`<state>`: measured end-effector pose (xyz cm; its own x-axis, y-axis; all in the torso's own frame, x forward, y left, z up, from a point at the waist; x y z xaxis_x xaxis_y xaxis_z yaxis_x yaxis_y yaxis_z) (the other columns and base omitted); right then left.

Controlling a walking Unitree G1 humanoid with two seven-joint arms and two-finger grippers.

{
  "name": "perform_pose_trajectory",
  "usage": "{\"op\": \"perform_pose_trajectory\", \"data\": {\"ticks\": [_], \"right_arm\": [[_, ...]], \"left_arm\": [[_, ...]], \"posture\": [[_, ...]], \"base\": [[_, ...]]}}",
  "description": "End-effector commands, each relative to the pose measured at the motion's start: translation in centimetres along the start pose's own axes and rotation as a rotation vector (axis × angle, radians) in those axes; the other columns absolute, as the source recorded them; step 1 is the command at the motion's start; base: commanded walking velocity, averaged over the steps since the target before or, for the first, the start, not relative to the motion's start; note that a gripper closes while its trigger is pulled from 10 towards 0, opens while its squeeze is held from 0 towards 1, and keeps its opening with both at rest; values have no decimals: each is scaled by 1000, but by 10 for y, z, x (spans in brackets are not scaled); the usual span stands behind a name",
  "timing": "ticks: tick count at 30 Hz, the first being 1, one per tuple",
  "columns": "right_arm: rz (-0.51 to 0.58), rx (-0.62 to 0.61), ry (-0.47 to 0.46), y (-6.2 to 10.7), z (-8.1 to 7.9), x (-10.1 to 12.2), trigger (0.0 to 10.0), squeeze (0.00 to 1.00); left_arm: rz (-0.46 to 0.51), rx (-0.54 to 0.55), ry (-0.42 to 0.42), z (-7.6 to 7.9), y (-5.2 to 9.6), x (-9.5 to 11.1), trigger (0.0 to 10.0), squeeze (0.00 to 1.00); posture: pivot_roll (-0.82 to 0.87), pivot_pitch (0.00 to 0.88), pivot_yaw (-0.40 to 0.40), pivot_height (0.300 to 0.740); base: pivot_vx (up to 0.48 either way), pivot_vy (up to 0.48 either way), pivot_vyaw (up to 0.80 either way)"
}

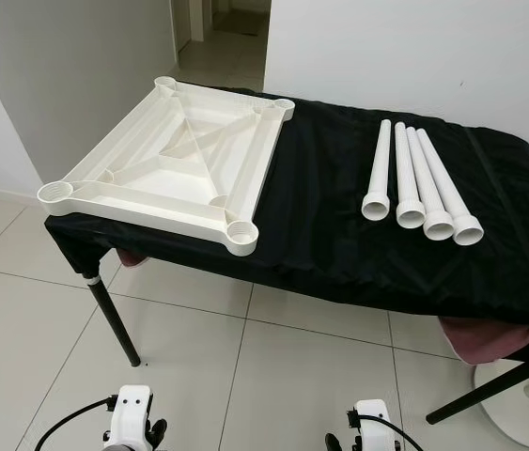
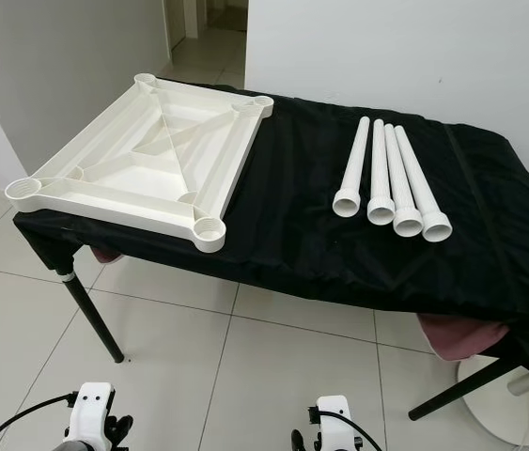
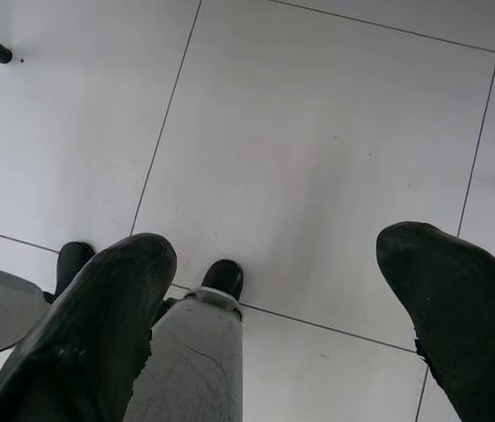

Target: Building children table

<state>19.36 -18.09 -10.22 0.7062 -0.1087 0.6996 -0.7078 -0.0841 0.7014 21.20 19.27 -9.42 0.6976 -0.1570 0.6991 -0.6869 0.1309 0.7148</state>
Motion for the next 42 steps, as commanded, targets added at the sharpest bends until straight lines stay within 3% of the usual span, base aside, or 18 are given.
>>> {"op": "perform_pose_trajectory", "data": {"ticks": [1, 25, 26, 27, 32, 33, 34, 35, 42], "right_arm": [[-33, 0, 5, 2, 1, -7, 10000, 0], [-30, -2, 7, 1, 1, -5, 10000, 0], [-30, 0, 2, 1, 1, -5, 10000, 0], [-30, 2, 0, 1, 1, -6, 10000, 1000], [-30, 3, -3, 1, 1, -6, 10000, 1000], [-30, 3, -5, 1, 1, -6, 10000, 820], [-30, 3, -5, 1, 1, -6, 10000, 820], [-31, 3, -6, 1, 1, -6, 10000, 0], [-31, 1, -4, 1, 1, -6, 10000, 0]], "left_arm": [[-4, -24, 12, 1, 2, -5, 10000, 0], [-5, -30, 17, 3, 2, -5, 10000, 0], [-5, -32, 23, 3, 2, -5, 10000, 361], [-3, -36, 33, 3, 2, -5, 10000, 1000], [0, -38, 42, 3, 2, -6, 10000, 1000], [-6, -33, 33, 2, 2, -6, 10000, 1000], [-6, -33, 33, 2, 2, -6, 10000, 1000], [-13, -30, 21, 2, 2, -6, 10000, 0], [-23, -26, 8, 2, 2, -7, 10000, 0]], "posture": [[72, 0, -77, 740], [74, 0, -78, 740], [74, 0, -77, 740], [73, 0, -76, 740], [73, 0, -75, 740], [73, 0, -75, 740], [73, 0, -75, 740], [73, 0, -75, 740], [73, 0, -75, 740]], "base": [[0, 0, 0], [0, 0, 0], [0, 0, 0], [0, 0, 0], [0, 0, 0], [0, 0, 0], [0, 0, 0], [0, 0, 0], [0, 0, 0]]}}
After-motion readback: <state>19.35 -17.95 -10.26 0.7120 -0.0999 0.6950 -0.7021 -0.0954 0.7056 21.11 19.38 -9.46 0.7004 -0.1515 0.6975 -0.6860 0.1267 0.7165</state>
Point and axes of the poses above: a point about 5 cm out from each wrist's last joint towards the gripper, its own y axis pointing back from the gripper into the wrist, its own x axis along the axis of the wrist's last joint, z = x × y, the point moved 3 cm from there along -y, pointing out of the wrist towards the gripper, and after that the axes turned 9 degrees about -y, right-handed, at the moved point
